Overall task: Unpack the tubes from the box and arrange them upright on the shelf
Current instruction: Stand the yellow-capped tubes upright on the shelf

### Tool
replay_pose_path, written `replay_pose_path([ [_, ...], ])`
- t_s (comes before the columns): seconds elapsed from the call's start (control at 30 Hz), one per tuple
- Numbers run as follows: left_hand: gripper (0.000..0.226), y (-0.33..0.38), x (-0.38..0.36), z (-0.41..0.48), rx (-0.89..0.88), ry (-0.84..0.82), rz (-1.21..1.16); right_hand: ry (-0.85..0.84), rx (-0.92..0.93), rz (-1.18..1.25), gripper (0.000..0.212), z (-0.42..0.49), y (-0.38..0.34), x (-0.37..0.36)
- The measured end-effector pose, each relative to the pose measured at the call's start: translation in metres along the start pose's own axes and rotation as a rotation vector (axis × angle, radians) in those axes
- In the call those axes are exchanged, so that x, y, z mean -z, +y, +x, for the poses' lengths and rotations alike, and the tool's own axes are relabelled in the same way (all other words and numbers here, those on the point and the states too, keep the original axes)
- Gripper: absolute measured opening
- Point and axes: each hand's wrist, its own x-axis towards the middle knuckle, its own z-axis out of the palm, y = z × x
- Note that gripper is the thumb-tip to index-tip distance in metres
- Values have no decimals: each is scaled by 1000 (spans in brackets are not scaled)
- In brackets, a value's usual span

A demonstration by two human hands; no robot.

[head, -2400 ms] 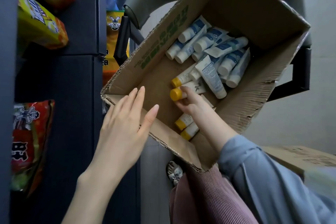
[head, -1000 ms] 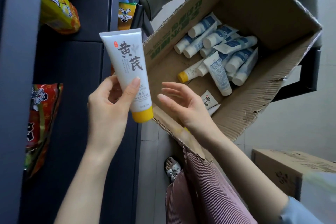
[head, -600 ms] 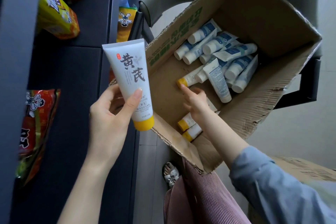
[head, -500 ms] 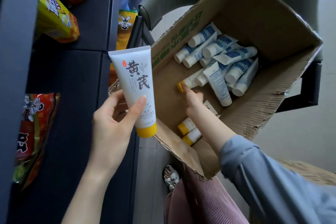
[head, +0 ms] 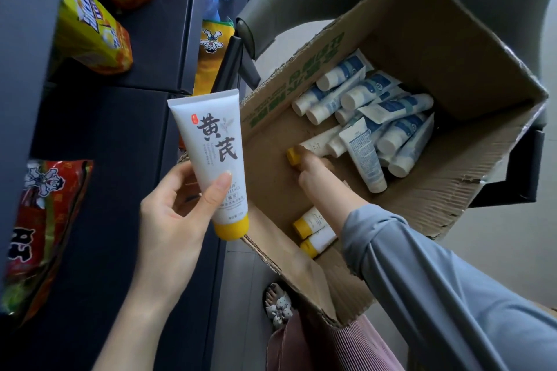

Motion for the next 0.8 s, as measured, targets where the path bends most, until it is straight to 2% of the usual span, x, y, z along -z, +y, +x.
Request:
replay_pose_path([
  [0.07,20,-1,1,-1,0,8,-1,-112,35,-116,61,-8,15,7],
  [0.13,19,-1,1,-1,-6,11,-5,-121,60,-275,56,-15,33,17],
  [0.27,17,0,2,-1,-21,22,6,-112,169,-661,61,-29,58,38],
  [0.33,17,1,3,0,-34,27,17,-129,241,-770,62,-29,64,45],
  [0.43,16,2,6,1,-54,44,15,-156,377,-899,77,-30,63,43],
  [0.53,15,2,9,-1,-65,58,4,-90,551,-1065,70,-30,60,34],
  [0.6,15,1,12,-5,-70,62,8,-63,568,-1074,62,-29,55,29],
  [0.8,15,-5,25,-20,-42,95,13,-155,510,-1011,51,-23,50,35],
])
